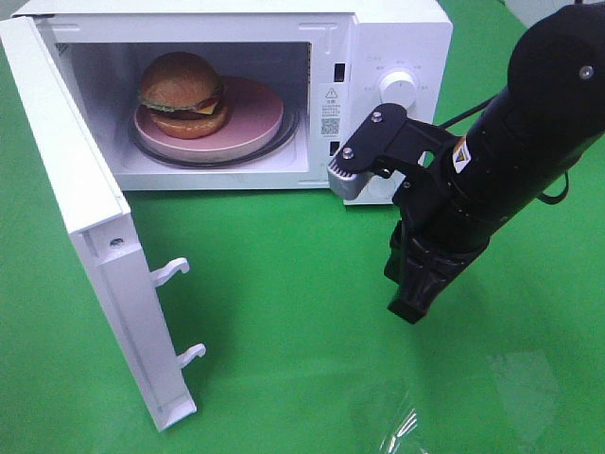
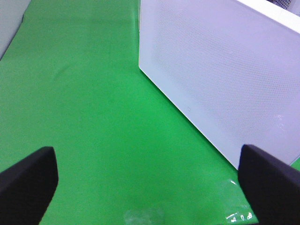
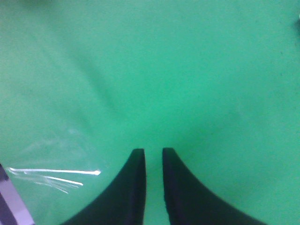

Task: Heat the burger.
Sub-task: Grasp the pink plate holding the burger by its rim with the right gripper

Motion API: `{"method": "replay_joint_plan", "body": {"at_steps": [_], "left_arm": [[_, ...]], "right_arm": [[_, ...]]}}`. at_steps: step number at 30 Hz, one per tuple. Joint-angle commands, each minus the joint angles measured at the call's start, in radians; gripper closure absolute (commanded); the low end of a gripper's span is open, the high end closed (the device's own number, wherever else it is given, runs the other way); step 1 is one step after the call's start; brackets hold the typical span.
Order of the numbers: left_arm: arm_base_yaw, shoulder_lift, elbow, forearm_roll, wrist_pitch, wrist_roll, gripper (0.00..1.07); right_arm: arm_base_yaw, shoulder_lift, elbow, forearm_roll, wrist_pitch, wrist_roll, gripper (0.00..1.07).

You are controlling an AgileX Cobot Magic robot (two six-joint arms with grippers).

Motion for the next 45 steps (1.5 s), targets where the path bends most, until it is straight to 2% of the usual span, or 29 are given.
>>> {"method": "replay_joint_plan", "body": {"at_steps": [1, 2, 3, 4, 5, 6, 7, 8, 9, 10, 11, 12, 13, 18, 22, 25, 27, 33, 39, 45], "left_arm": [[0.002, -0.005, 0.003, -0.005, -0.01, 0.0, 0.1], [0.002, -0.005, 0.003, -0.005, -0.01, 0.0, 0.1], [0.002, -0.005, 0.003, -0.005, -0.01, 0.0, 0.1], [0.002, -0.005, 0.003, -0.005, -0.01, 0.0, 0.1], [0.002, -0.005, 0.003, -0.005, -0.01, 0.0, 0.1], [0.002, -0.005, 0.003, -0.005, -0.01, 0.0, 0.1], [0.002, -0.005, 0.003, -0.005, -0.01, 0.0, 0.1], [0.002, -0.005, 0.003, -0.005, -0.01, 0.0, 0.1], [0.002, -0.005, 0.003, -0.005, -0.01, 0.0, 0.1], [0.002, -0.005, 0.003, -0.005, -0.01, 0.0, 0.1], [0.002, -0.005, 0.003, -0.005, -0.01, 0.0, 0.1], [0.002, -0.005, 0.003, -0.005, -0.01, 0.0, 0.1], [0.002, -0.005, 0.003, -0.005, -0.01, 0.0, 0.1], [0.002, -0.005, 0.003, -0.005, -0.01, 0.0, 0.1], [0.002, -0.005, 0.003, -0.005, -0.01, 0.0, 0.1], [0.002, -0.005, 0.003, -0.005, -0.01, 0.0, 0.1], [0.002, -0.005, 0.003, -0.005, -0.01, 0.0, 0.1], [0.002, -0.005, 0.003, -0.005, -0.01, 0.0, 0.1], [0.002, -0.005, 0.003, -0.005, -0.01, 0.0, 0.1], [0.002, -0.005, 0.003, -0.005, -0.01, -0.001, 0.1]], "right_arm": [[-0.001, -0.008, -0.007, -0.003, 0.012, -0.272, 0.77], [-0.001, -0.008, -0.007, -0.008, 0.003, -0.326, 0.65], [-0.001, -0.008, -0.007, -0.008, 0.003, -0.326, 0.65], [0.0, -0.008, -0.007, -0.032, -0.019, -0.335, 0.59], [0.0, -0.008, -0.007, -0.032, -0.019, -0.335, 0.59], [0.002, -0.008, -0.007, -0.05, -0.033, -0.334, 0.46], [0.002, -0.008, -0.007, -0.05, -0.033, -0.334, 0.46], [0.002, -0.008, -0.007, -0.072, -0.052, -0.325, 0.31], [0.002, -0.008, -0.007, -0.072, -0.052, -0.325, 0.31], [0.002, -0.007, -0.007, -0.081, -0.066, -0.313, 0.19], [0.002, -0.007, -0.007, -0.081, -0.066, -0.313, 0.19], [0.002, -0.007, -0.007, -0.081, -0.071, -0.303, 0.1], [0.002, -0.007, -0.007, -0.085, -0.069, -0.301, 0.07], [0.002, -0.007, -0.007, -0.147, -0.072, -0.295, 0.08], [0.028, -0.004, -0.052, -0.29, -0.104, -0.279, 0.1], [0.031, 0.002, -0.063, -0.315, -0.115, -0.27, 0.1], [0.037, 0.048, -0.125, -0.38, -0.154, -0.211, 0.11], [0.039, 0.14, -0.218, -0.387, -0.154, -0.208, 0.11], [0.091, 0.248, -0.338, -0.394, -0.164, -0.212, 0.13], [0.106, 0.323, -0.427, -0.419, -0.202, -0.212, 0.14]]}}
